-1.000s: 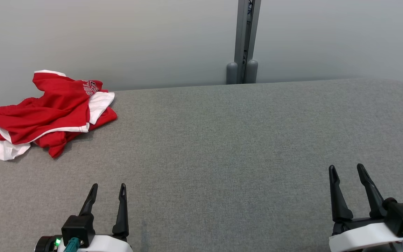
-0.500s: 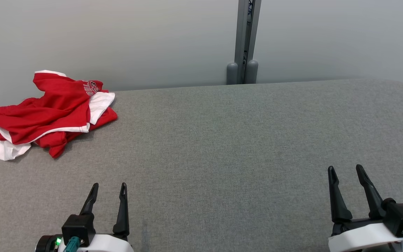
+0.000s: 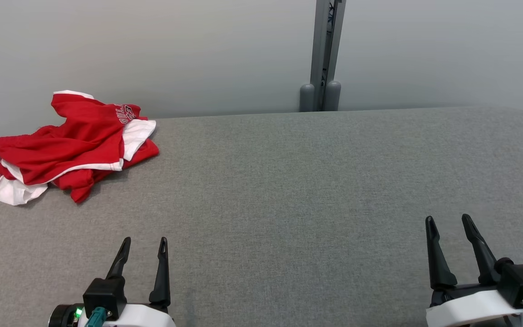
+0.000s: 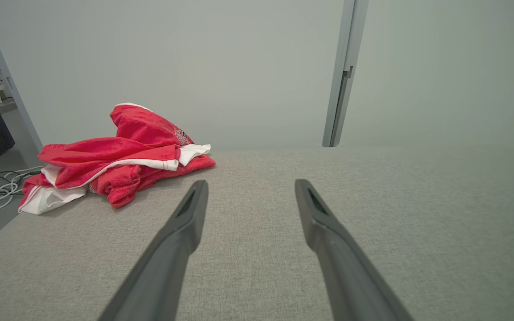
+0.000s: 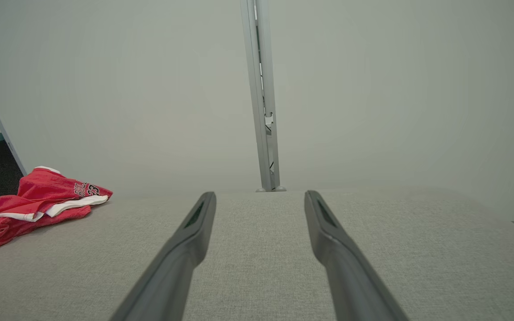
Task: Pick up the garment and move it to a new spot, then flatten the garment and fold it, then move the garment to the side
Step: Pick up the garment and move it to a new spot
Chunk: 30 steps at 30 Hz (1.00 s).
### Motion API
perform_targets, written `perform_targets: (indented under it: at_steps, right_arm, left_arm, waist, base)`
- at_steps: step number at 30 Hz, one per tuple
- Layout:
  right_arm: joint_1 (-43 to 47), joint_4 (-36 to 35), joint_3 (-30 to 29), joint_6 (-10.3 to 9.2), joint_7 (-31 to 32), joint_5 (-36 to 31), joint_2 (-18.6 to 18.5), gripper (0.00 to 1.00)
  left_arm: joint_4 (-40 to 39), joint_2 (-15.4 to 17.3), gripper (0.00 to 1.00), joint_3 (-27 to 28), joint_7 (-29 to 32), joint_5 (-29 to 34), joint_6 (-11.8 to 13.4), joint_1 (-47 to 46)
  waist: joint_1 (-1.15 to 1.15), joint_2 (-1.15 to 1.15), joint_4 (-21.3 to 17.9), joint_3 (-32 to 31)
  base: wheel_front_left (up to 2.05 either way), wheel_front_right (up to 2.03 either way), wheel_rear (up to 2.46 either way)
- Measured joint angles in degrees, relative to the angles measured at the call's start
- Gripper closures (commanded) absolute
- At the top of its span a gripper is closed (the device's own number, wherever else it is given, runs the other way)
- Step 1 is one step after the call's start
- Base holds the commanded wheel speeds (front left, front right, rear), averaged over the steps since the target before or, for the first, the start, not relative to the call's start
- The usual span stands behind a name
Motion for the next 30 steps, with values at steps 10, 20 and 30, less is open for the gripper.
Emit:
perform_targets:
  at_steps: [10, 20, 30]
  right_arm:
    - [0.4, -0.1, 0.4, 0.0, 0.0, 0.1, 0.0, 0.0]
    - [0.5, -0.2, 1.2, 0.01, 0.0, 0.7, 0.0, 0.0]
    - [0.4, 0.0, 3.1, 0.01, 0.0, 1.3, 0.0, 0.0]
  left_arm:
    - [0.1, 0.0, 0.0, -0.5, 0.0, 0.1, -0.2, 0.0]
    - [0.4, 0.1, 0.0, 0.0, -0.1, 1.2, -0.6, -0.1]
    - [0.5, 0.2, 0.0, 1.0, -0.1, 1.3, -1.3, 0.7]
  waist:
    - [0.0, 0.0, 5.1, -0.4]
    - [0.0, 0.0, 14.6, -0.9]
    - [0.0, 0.0, 23.2, -1.6]
  base:
    - [0.0, 0.0, 0.0]
    - [0.0, 0.0, 0.0]
    - [0.0, 0.0, 0.0]
